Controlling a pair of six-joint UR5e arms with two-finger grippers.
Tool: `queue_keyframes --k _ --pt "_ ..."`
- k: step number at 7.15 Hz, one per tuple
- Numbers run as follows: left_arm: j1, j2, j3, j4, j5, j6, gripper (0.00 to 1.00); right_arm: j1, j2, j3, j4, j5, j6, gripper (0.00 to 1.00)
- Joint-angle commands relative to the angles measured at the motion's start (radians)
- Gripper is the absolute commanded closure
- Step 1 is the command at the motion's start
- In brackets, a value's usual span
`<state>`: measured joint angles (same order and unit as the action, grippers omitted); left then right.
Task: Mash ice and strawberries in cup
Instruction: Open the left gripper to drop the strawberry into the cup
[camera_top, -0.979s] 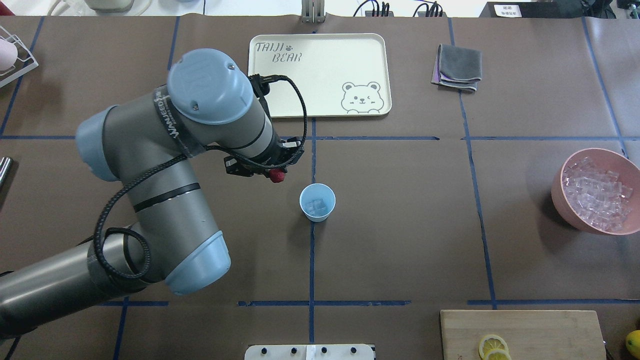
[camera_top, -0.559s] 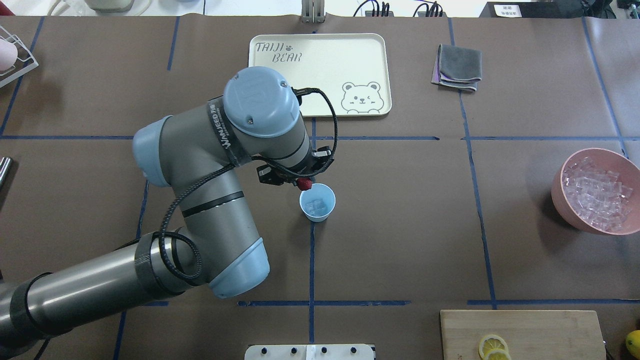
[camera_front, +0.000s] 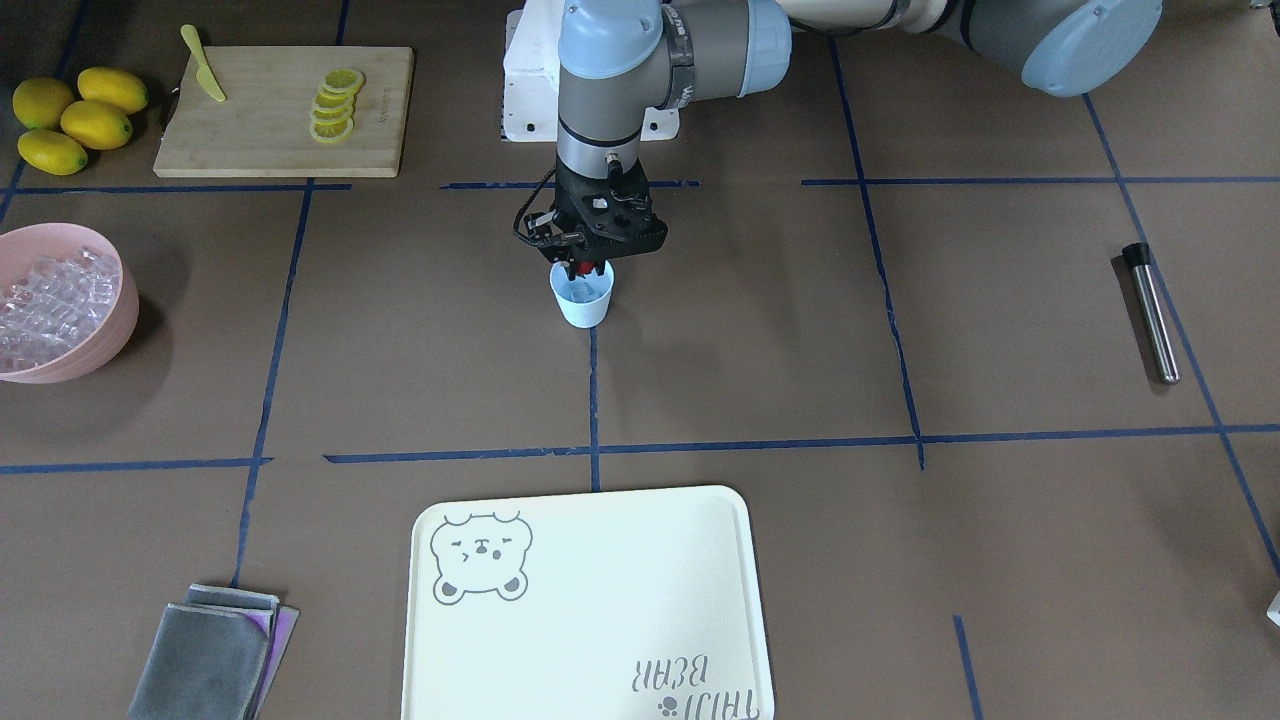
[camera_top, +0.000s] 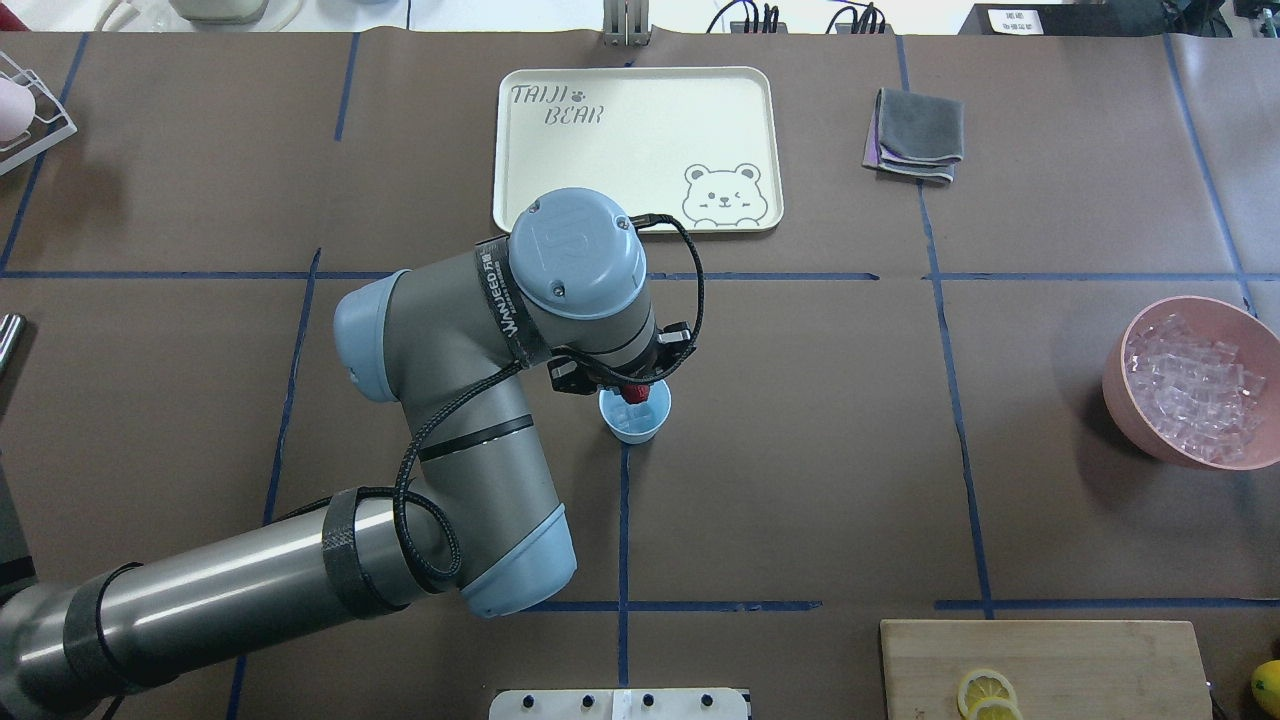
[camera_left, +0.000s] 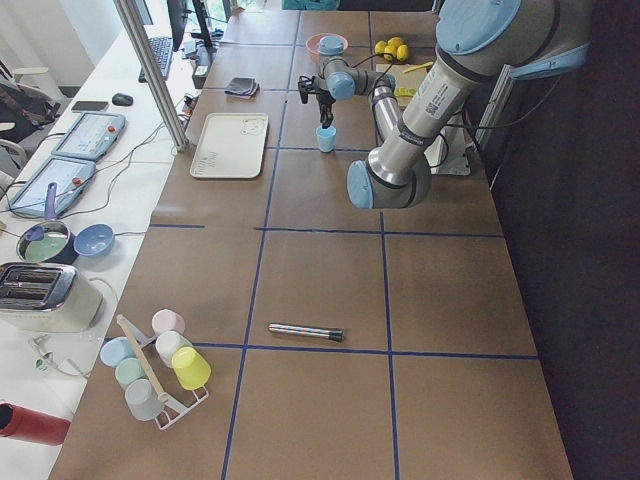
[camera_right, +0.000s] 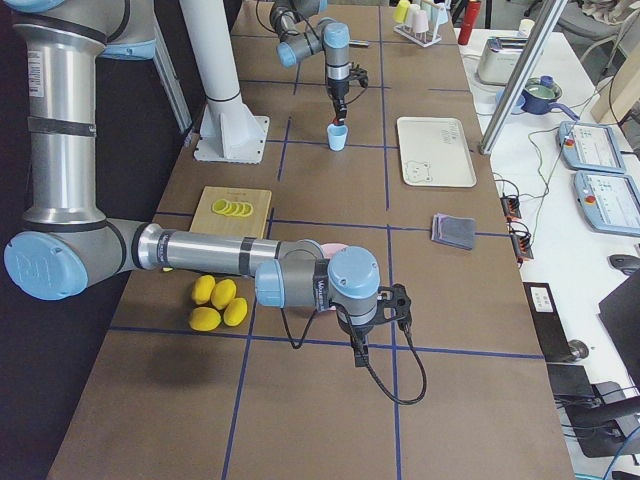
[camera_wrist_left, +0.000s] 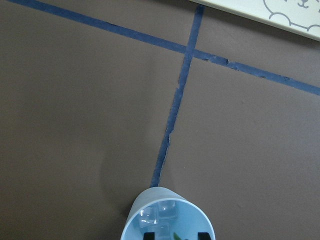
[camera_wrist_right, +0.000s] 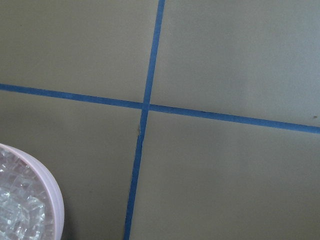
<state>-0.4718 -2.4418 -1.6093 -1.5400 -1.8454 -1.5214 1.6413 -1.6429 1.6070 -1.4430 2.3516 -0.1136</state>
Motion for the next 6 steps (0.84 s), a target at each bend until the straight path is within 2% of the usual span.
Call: queue_keyframes --k 1,2,3,6 --pt "0.004 0.001 0.000 -0.002 0.000 0.004 0.63 0.000 0.000 0.001 0.000 0.000 0.000 0.01" --pt "0.005 0.004 -0.001 -0.002 0.002 0.007 0.19 0.000 0.000 0.001 0.000 0.000 0.000 0.01" --pt "0.005 0.004 -0.003 -0.002 0.002 0.009 0.10 0.000 0.000 0.001 0.001 0.000 0.000 0.01" --pt "0.005 0.004 -0.003 -0.002 0.003 0.009 0.10 0.000 0.001 0.001 0.000 0.000 0.000 0.01"
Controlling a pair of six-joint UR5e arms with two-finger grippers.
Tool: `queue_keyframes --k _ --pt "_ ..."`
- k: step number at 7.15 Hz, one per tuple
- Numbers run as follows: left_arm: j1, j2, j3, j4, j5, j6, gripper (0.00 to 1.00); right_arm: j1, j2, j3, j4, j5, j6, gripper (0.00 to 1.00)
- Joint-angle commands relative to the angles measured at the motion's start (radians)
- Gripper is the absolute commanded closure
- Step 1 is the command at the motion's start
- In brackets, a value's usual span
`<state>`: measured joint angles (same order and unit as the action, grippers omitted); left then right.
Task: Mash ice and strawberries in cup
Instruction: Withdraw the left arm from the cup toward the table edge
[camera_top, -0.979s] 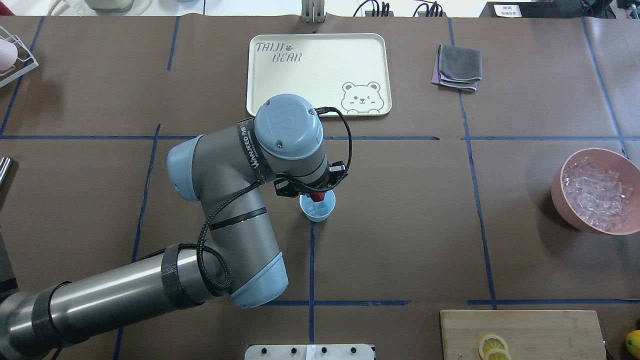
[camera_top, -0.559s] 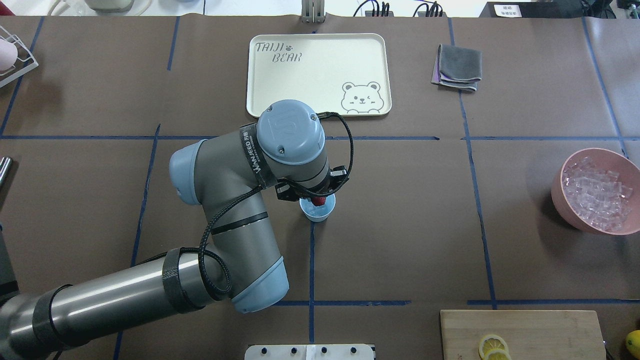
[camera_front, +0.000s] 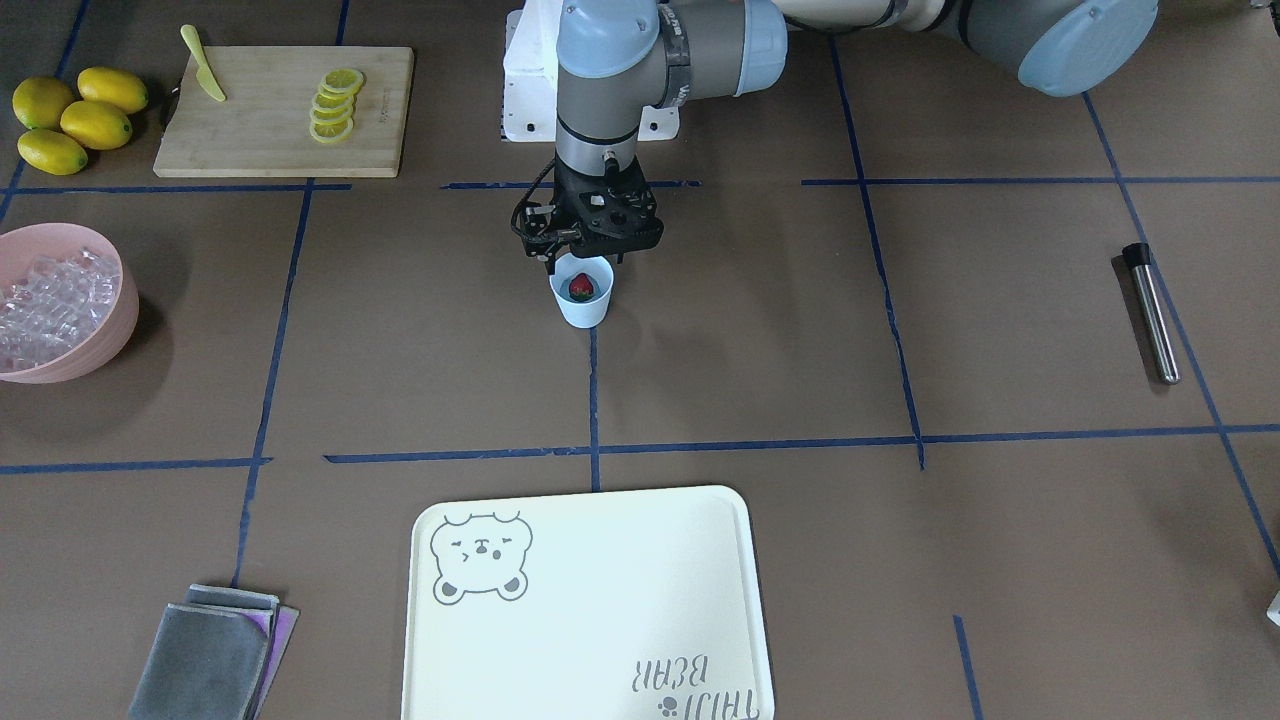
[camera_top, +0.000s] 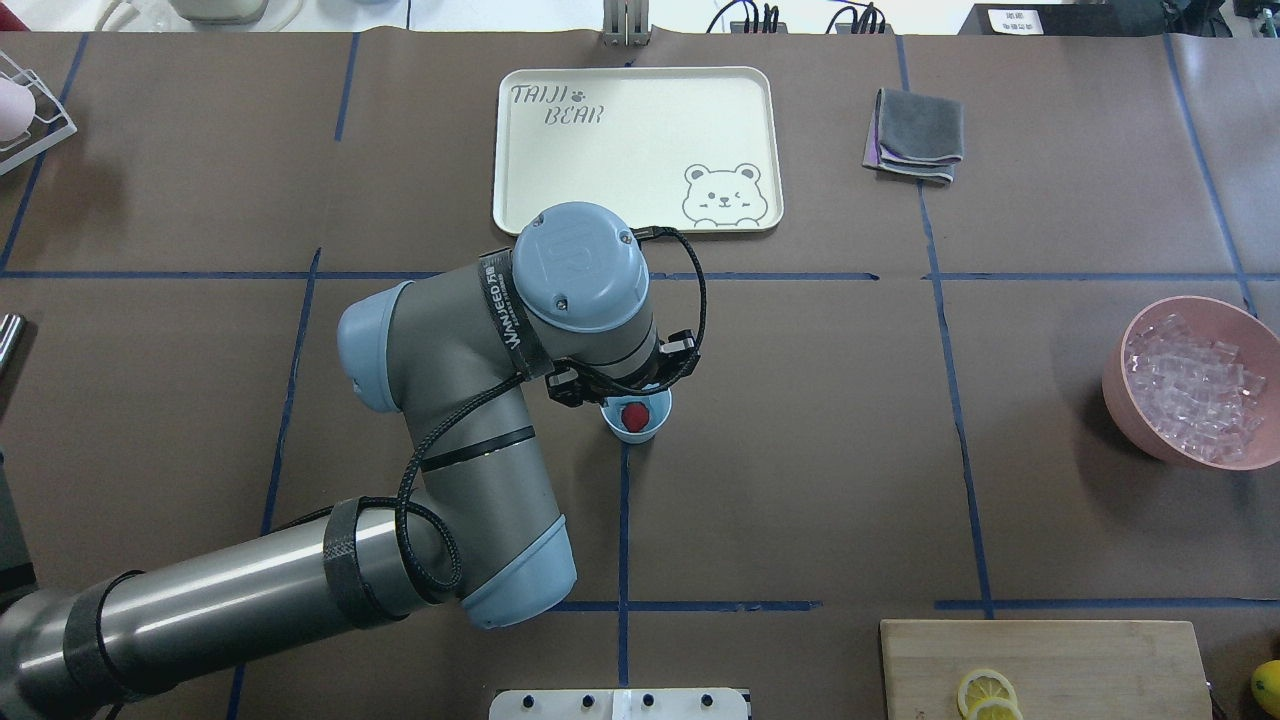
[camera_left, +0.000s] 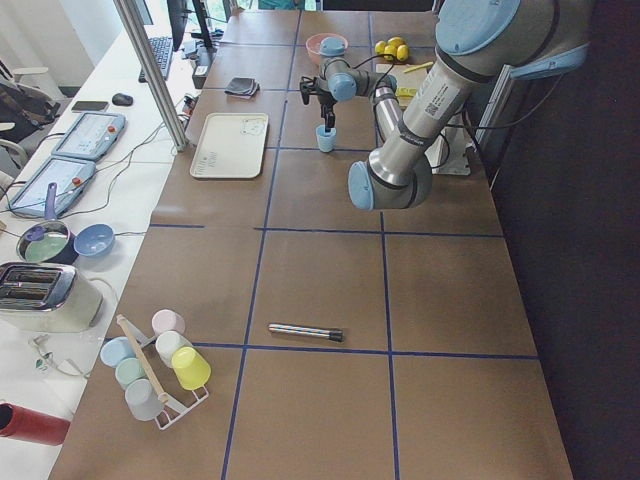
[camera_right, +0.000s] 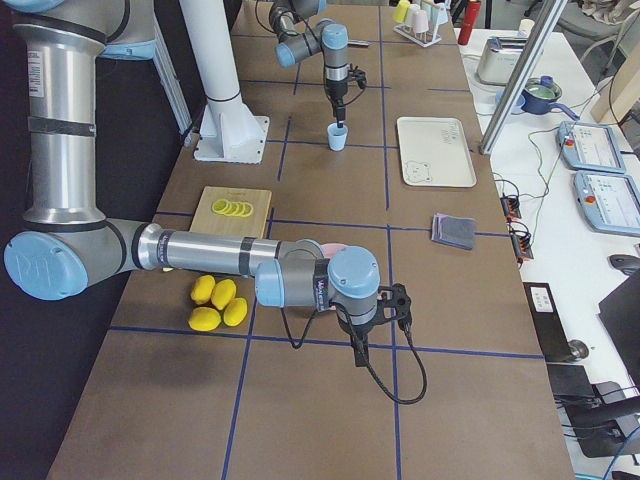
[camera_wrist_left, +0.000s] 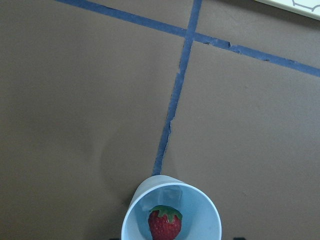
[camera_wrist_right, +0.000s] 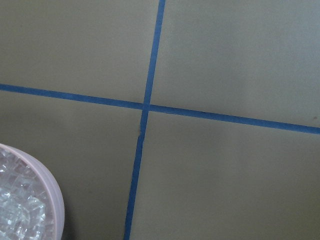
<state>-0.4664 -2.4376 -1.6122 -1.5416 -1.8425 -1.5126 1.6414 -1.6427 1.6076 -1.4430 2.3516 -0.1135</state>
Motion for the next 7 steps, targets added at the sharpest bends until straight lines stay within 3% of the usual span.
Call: queue_keyframes --k 1,3,6,7 --pt "0.000 0.000 0.000 0.000 -0.001 0.003 0.02 0.000 0.000 0.000 0.001 0.000 0.000 0.01" --pt "-0.009 0.006 -0.041 0.017 -0.001 0.014 0.00 0.000 0.001 -0.002 -0.001 0.000 0.000 0.01" --pt "-0.118 0.194 -0.263 0.186 -0.023 0.323 0.00 -0.002 0.014 -0.005 -0.001 0.002 0.029 0.01" --pt "-0.177 0.247 -0.305 0.210 -0.084 0.433 0.00 -0.002 0.015 0.001 -0.001 0.002 0.058 0.01"
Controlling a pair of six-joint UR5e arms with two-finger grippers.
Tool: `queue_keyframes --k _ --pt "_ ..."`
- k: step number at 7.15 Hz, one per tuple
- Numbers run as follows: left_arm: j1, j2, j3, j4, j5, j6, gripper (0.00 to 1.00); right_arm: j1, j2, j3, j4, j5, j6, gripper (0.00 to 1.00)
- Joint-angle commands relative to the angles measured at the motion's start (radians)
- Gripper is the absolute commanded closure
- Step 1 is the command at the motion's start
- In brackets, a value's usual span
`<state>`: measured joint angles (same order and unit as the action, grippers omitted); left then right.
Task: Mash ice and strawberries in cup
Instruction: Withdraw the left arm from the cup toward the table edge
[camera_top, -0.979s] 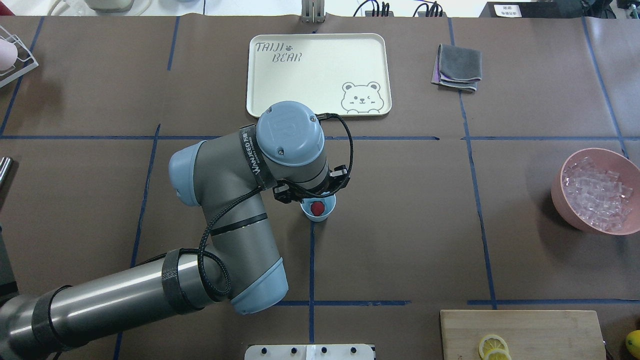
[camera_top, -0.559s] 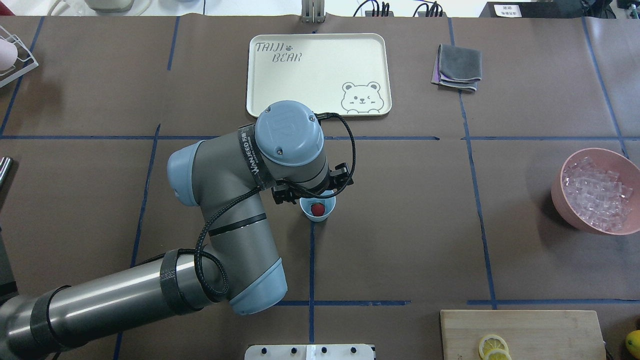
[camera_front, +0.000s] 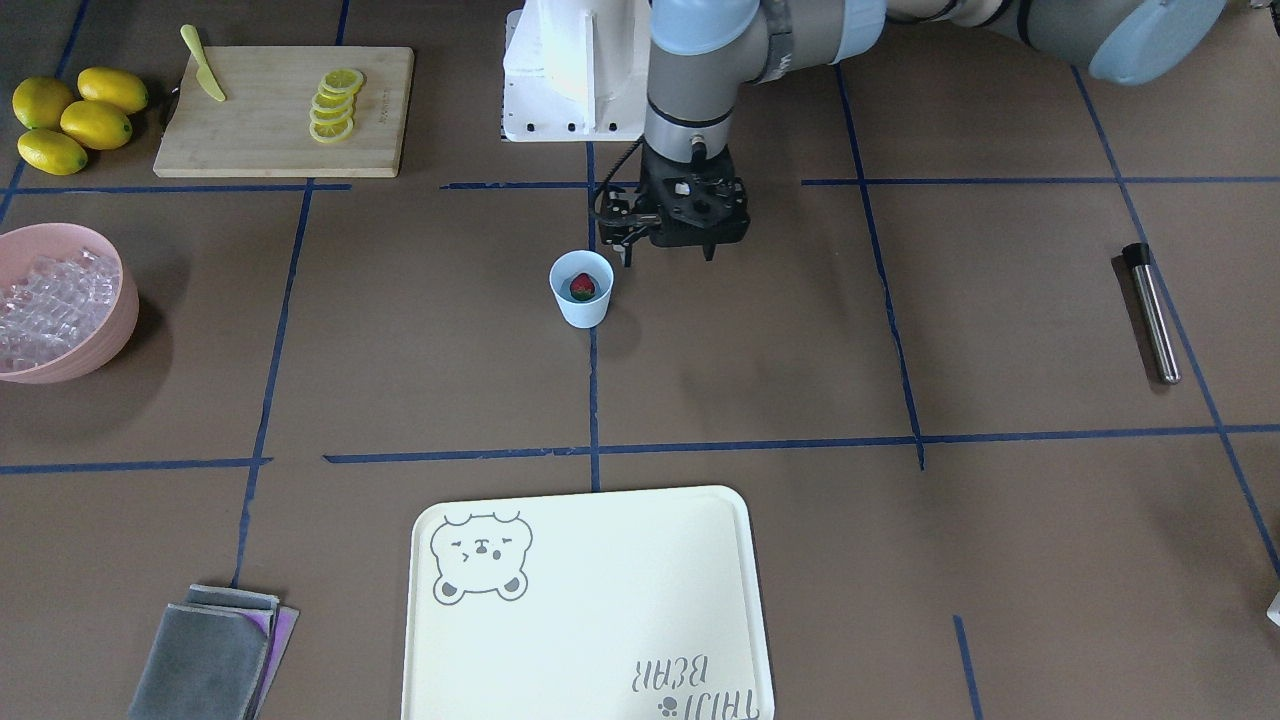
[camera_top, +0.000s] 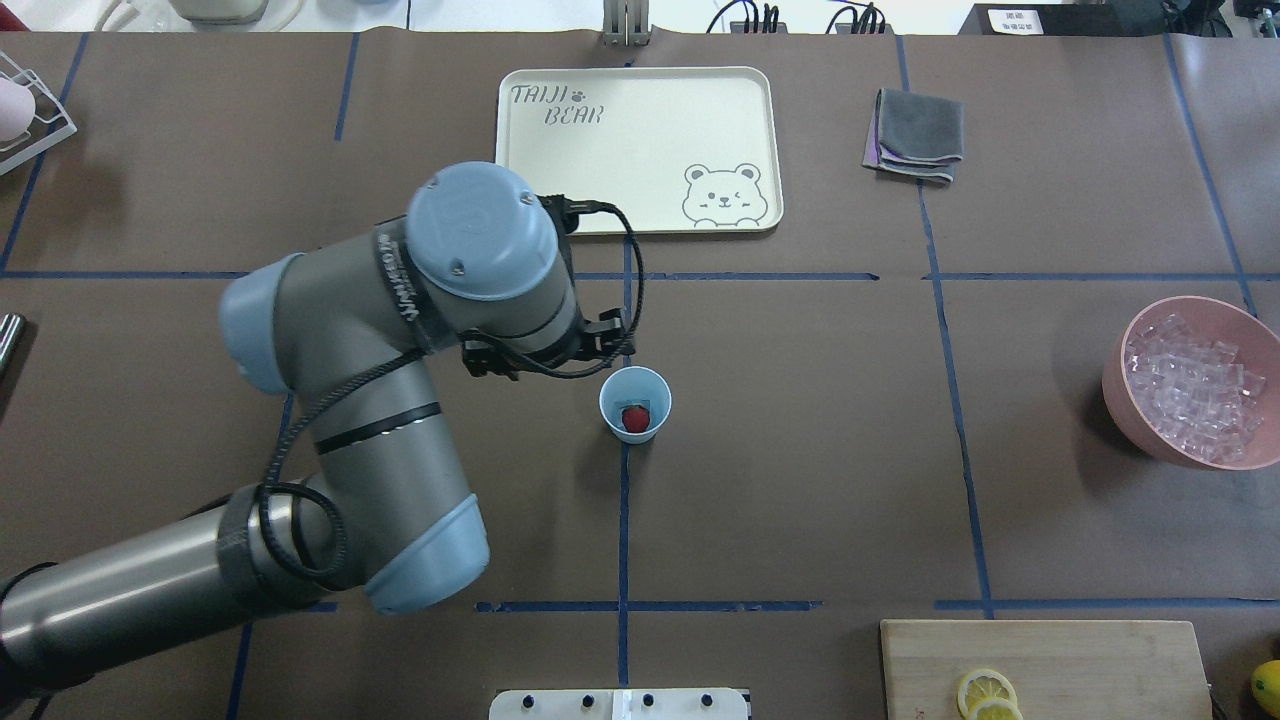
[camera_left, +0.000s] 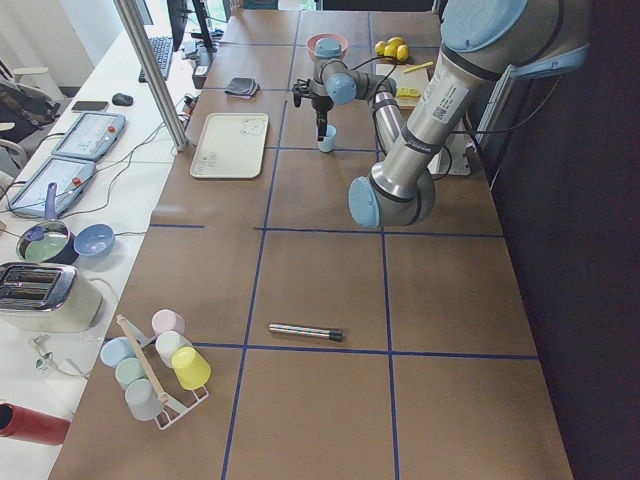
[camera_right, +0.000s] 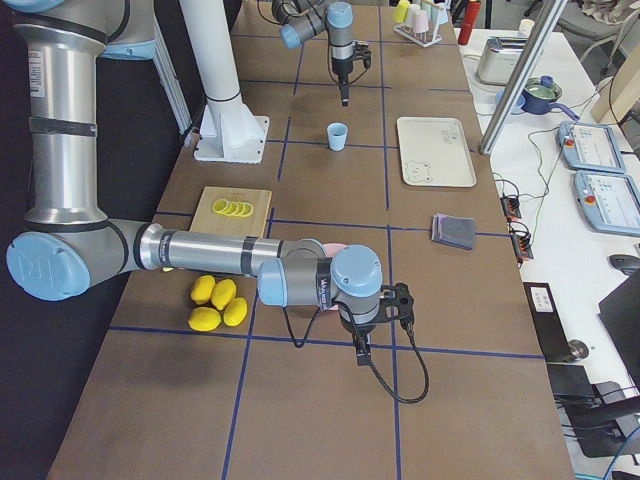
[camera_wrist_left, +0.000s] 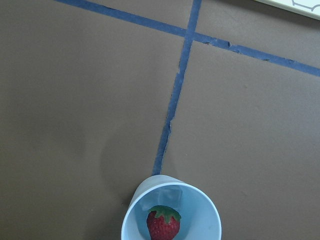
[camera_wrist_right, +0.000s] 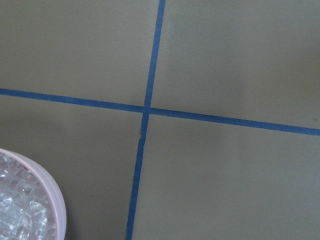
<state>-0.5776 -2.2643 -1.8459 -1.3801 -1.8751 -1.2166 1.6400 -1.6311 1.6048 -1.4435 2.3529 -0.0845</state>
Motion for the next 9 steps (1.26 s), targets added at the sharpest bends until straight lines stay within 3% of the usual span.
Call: queue_keyframes --k 1,3,5,7,9 --pt "-0.147 0.142 -0.096 0.049 -0.128 0.241 0.00 0.000 0.004 0.003 0.000 0.034 0.040 0.01" --pt "-0.323 0.306 -0.124 0.046 -0.258 0.522 0.00 0.000 0.004 0.007 0.000 0.068 0.040 0.01" --pt "-0.482 0.510 -0.142 0.013 -0.327 0.745 0.00 0.000 0.005 0.009 0.002 0.068 0.038 0.01" --pt "-0.562 0.714 -0.093 -0.211 -0.363 0.784 0.00 -0.002 0.005 0.010 0.002 0.068 0.038 0.01" --pt "-0.617 0.767 0.156 -0.565 -0.368 0.755 0.00 -0.002 0.007 0.007 0.002 0.068 0.038 0.01"
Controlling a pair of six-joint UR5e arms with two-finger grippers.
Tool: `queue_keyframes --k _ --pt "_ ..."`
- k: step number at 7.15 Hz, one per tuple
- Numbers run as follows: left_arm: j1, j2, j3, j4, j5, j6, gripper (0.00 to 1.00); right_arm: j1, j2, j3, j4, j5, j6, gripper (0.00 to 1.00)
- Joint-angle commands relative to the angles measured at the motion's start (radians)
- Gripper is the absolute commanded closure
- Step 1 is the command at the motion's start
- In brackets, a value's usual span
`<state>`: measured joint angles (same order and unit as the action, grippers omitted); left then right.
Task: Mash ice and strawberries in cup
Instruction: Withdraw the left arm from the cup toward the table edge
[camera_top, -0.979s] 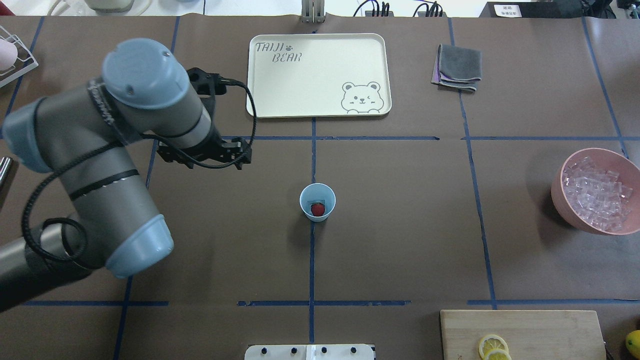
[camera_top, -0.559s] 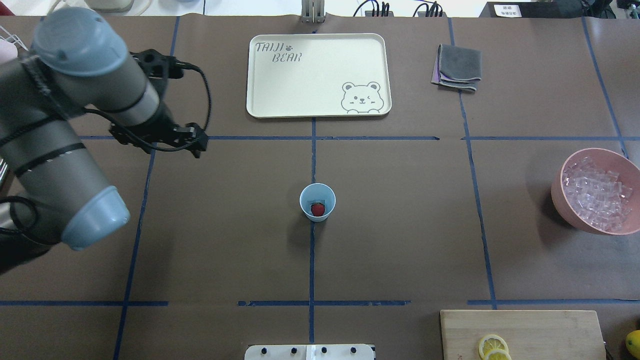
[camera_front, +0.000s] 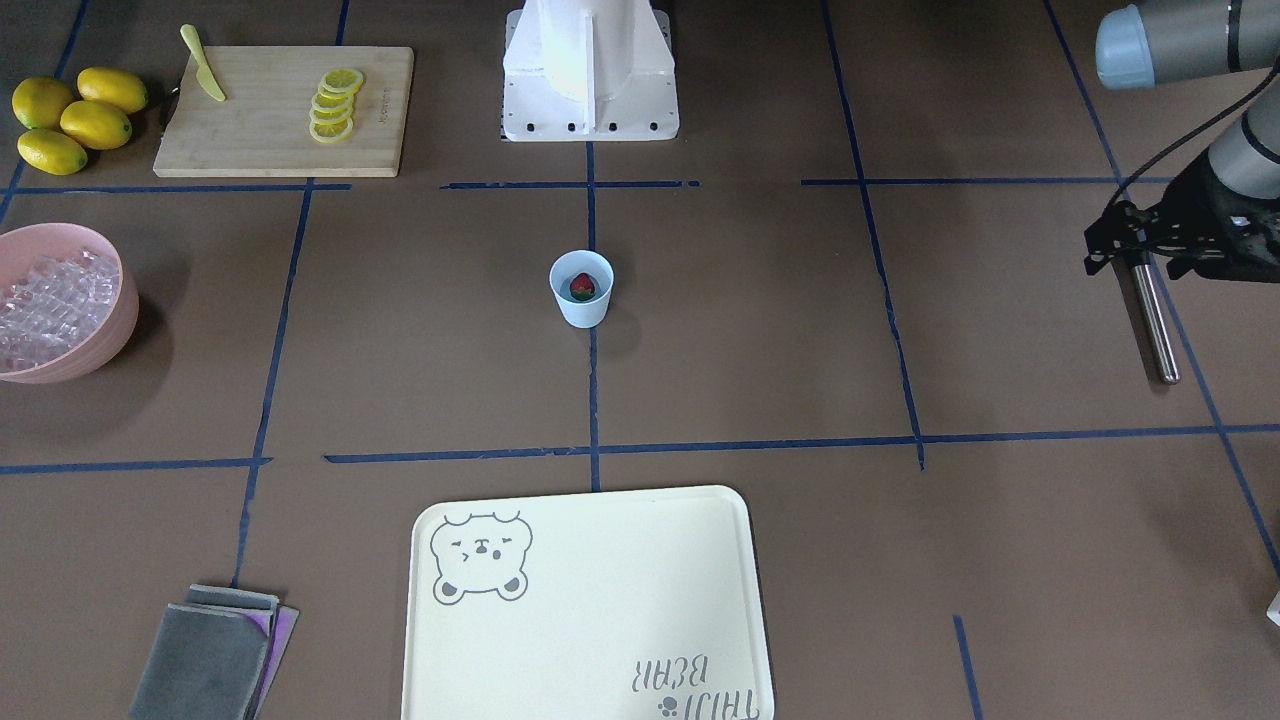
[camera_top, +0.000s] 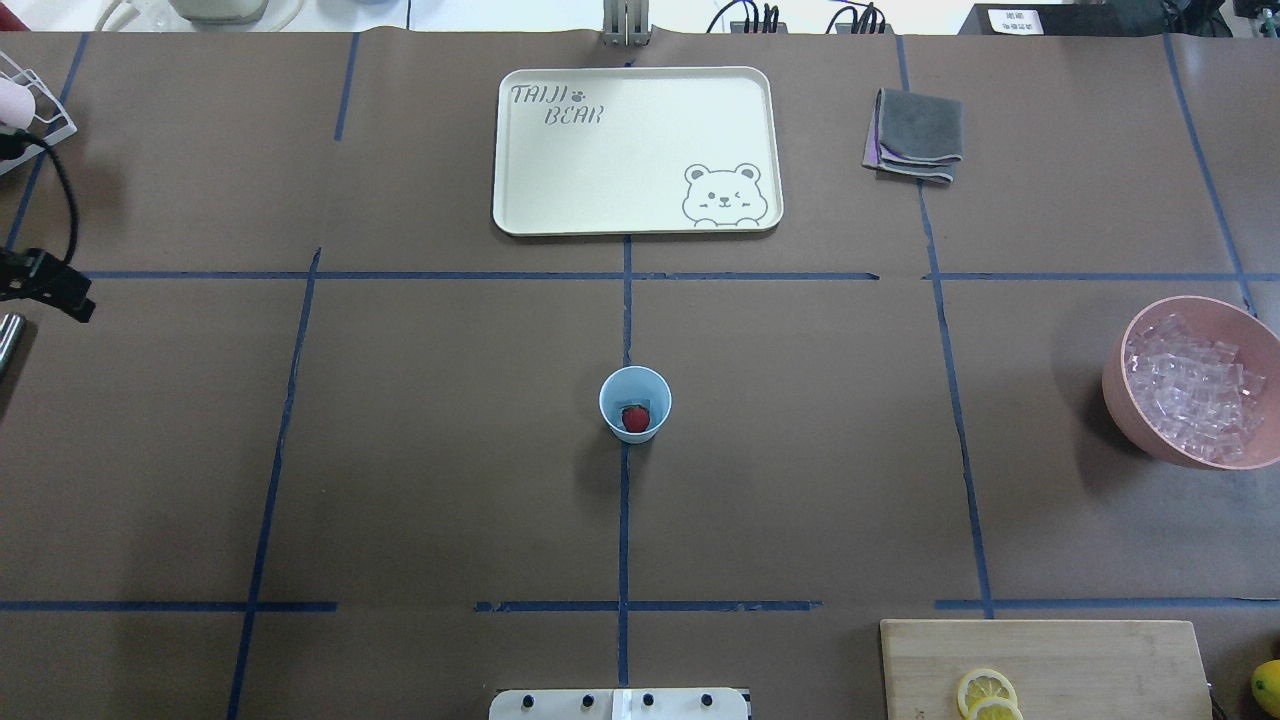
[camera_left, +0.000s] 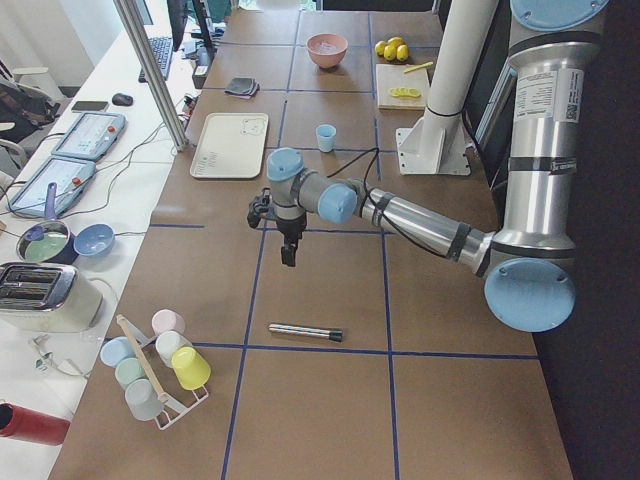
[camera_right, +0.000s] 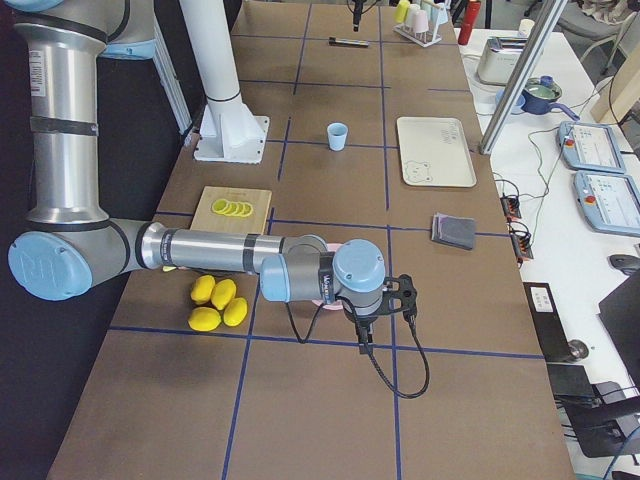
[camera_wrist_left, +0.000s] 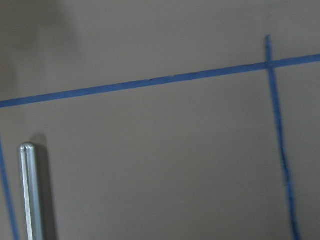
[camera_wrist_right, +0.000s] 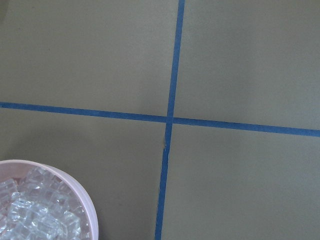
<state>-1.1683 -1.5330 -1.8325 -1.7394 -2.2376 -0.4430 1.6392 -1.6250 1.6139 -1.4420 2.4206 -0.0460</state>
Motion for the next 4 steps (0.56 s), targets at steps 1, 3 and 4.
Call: queue_keyframes --k 1,3,4 --pt "-0.024 0.027 0.236 -0.288 0.000 -0.029 0.00 -0.001 0.001 0.000 0.000 0.000 0.000 0.01" --pt "-0.019 -0.010 0.370 -0.397 0.006 -0.086 0.00 0.001 0.001 0.001 0.000 0.000 0.000 0.01" --pt "-0.017 -0.019 0.421 -0.449 0.006 -0.095 0.00 0.001 0.001 0.003 0.000 0.000 0.000 0.01"
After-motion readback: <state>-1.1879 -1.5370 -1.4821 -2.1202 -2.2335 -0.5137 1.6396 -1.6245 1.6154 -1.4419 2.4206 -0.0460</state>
